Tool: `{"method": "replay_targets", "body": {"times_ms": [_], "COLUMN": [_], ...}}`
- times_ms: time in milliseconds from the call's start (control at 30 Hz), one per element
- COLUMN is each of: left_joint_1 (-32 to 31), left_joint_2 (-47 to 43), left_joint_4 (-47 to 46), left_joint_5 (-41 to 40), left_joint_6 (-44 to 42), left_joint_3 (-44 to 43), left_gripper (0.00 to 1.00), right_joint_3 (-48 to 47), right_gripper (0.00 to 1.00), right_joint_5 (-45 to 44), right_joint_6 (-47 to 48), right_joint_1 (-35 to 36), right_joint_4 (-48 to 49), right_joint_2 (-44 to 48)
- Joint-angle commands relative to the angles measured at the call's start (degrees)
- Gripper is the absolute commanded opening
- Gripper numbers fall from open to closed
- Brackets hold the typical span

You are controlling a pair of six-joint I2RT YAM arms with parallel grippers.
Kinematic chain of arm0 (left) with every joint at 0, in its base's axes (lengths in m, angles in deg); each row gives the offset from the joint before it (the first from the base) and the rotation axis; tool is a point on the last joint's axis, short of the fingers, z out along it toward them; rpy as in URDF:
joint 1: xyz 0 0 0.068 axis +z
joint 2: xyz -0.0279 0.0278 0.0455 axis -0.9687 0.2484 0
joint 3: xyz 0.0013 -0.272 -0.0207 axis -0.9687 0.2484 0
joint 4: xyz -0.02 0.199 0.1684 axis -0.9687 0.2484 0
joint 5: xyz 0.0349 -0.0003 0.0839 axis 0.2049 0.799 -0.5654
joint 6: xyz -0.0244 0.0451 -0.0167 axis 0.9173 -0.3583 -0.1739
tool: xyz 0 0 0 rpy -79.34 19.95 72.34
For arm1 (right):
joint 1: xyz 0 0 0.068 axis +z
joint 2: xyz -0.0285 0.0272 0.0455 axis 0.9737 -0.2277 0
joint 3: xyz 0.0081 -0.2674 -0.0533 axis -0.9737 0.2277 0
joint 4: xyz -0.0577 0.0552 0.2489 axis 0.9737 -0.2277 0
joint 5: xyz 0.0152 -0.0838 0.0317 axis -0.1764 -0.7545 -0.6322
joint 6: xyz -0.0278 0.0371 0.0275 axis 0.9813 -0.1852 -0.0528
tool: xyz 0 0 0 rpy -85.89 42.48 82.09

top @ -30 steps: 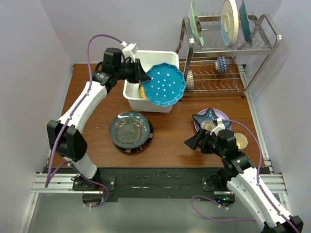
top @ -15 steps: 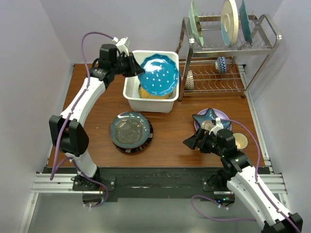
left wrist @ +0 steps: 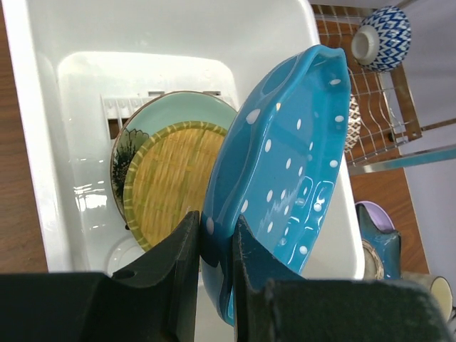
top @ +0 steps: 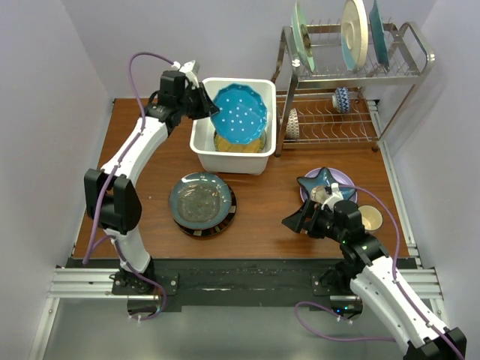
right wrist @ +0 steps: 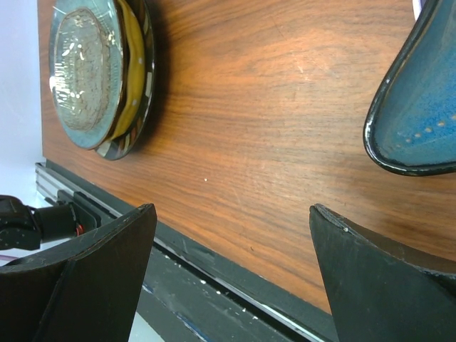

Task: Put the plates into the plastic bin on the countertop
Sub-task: Place the plate in the plastic bin.

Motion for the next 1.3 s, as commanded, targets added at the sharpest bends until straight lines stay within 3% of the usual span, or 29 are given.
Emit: {"method": "replay_targets", "body": {"times_ms": [0, 300, 1267], "left_joint_1": [0.7, 0.6, 0.5], "left_joint_2": [0.5, 8.8, 16.7], "left_joint_4": [-9.0, -4.0, 1.7], "left_joint_5": [0.0, 1.4, 5.6], "left_joint_6": [2.9, 1.4, -1.0], "left_joint_3": [-6.4, -14.8, -16.6], "left_gripper": [0.00, 0.00, 0.00], "right_joint_3": [0.8, 1.0, 0.8], "right_gripper": [0.92, 0.92, 0.92], "right_joint_5": [0.8, 0.9, 0.7], "right_joint_6": [-0.1, 0.3, 0.2], "right_joint_1": [-0.1, 0.0, 0.0], "right_joint_4": [1.4, 1.0, 0.7], "right_joint_2": [0.6, 0.8, 0.2]}}
